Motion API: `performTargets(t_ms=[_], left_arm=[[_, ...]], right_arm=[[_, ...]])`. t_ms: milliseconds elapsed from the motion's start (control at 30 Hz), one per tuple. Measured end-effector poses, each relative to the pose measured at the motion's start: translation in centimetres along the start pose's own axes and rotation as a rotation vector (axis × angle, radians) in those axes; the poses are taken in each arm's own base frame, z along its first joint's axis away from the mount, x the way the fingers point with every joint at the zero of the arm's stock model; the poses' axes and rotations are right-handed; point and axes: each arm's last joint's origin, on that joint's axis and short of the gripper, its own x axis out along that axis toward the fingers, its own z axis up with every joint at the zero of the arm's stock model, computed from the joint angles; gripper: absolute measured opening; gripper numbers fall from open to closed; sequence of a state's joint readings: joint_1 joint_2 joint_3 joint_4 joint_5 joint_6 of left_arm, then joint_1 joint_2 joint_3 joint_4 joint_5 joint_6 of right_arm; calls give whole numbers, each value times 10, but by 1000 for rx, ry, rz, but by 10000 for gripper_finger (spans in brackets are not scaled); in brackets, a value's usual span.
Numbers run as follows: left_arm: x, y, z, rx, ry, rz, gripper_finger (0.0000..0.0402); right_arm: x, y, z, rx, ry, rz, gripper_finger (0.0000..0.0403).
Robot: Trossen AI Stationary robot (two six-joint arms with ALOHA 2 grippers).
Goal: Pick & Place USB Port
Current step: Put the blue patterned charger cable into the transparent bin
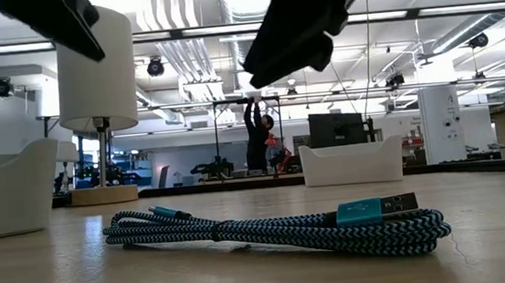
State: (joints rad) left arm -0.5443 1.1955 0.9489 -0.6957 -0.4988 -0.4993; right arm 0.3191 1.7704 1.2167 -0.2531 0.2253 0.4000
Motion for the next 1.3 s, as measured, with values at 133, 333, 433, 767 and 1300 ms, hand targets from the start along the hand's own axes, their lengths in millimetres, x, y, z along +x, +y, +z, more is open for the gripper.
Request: performTargets(t_ms=[133, 333, 433, 767, 1300], left_arm=[[19, -10, -4, 11, 21, -5, 112], [40, -22, -6, 58, 43, 5, 172], [48, -26, -6, 56, 38, 10, 188], [59, -32, -8, 44, 46, 19, 191], [58, -34, -2, 25, -23, 20, 191]], right_arm=[[15, 17, 3, -26, 41, 39, 166], [34, 40, 0, 18, 96, 49, 166], [43, 51, -6, 72, 126, 48, 166], [62, 90, -24, 123, 174, 68, 166], [85, 96, -51, 156, 219, -16, 165]])
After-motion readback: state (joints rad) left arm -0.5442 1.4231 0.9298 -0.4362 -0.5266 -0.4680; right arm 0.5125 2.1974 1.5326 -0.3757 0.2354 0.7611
